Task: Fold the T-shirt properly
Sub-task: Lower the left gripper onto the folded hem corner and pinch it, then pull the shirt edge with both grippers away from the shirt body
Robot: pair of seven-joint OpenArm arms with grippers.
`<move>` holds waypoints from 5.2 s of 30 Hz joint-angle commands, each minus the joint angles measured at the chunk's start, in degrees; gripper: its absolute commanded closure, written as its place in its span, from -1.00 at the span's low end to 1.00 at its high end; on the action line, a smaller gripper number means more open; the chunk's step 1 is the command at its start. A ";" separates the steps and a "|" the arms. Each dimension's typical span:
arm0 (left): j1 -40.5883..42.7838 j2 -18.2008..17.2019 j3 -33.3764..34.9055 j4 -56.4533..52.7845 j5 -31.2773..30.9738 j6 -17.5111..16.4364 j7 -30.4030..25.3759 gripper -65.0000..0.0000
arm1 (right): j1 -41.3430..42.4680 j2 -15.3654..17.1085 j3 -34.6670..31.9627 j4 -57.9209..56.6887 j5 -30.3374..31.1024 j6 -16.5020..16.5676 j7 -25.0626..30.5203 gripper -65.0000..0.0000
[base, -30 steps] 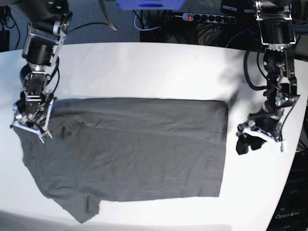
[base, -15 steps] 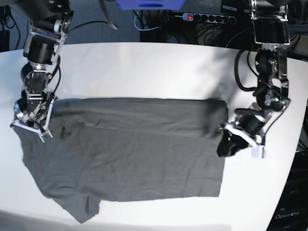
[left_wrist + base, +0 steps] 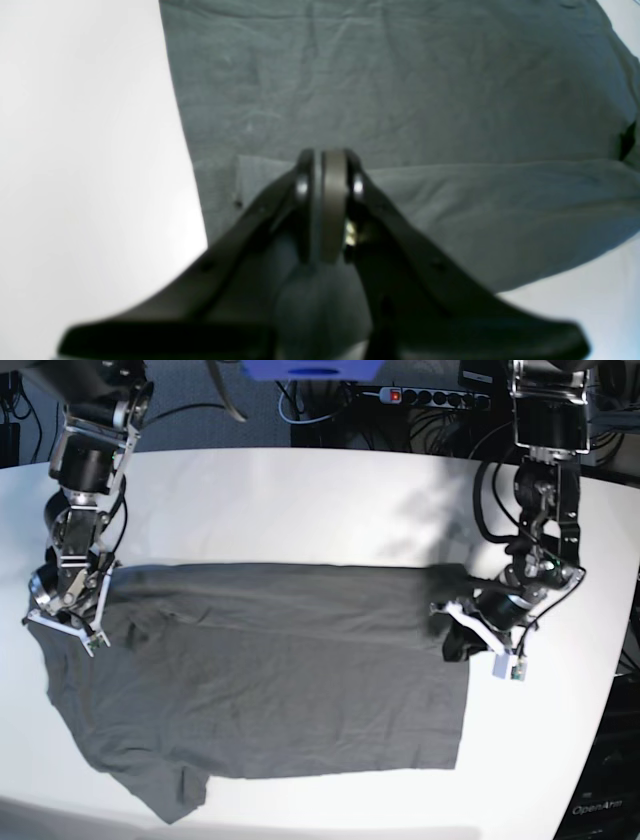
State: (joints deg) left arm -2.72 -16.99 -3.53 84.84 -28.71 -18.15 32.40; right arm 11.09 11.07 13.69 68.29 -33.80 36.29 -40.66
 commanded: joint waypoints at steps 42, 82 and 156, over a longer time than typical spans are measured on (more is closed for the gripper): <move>-1.98 -0.02 3.22 -11.74 5.28 -0.79 -3.35 0.90 | -7.88 -2.06 0.15 -0.64 3.43 3.49 -0.70 0.99; 4.44 -6.08 5.95 -15.34 4.84 -0.88 -3.26 0.90 | -23.18 -5.40 10.26 8.06 3.43 3.49 3.70 0.99; 35.38 -8.46 -2.23 3.82 3.52 -0.88 2.72 0.90 | -39.44 -12.70 13.52 19.93 3.52 3.57 8.71 0.99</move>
State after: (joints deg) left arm 30.46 -25.23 -6.24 89.80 -30.70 -21.08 24.38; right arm -25.17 0.93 27.75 91.29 -30.28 29.26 -20.01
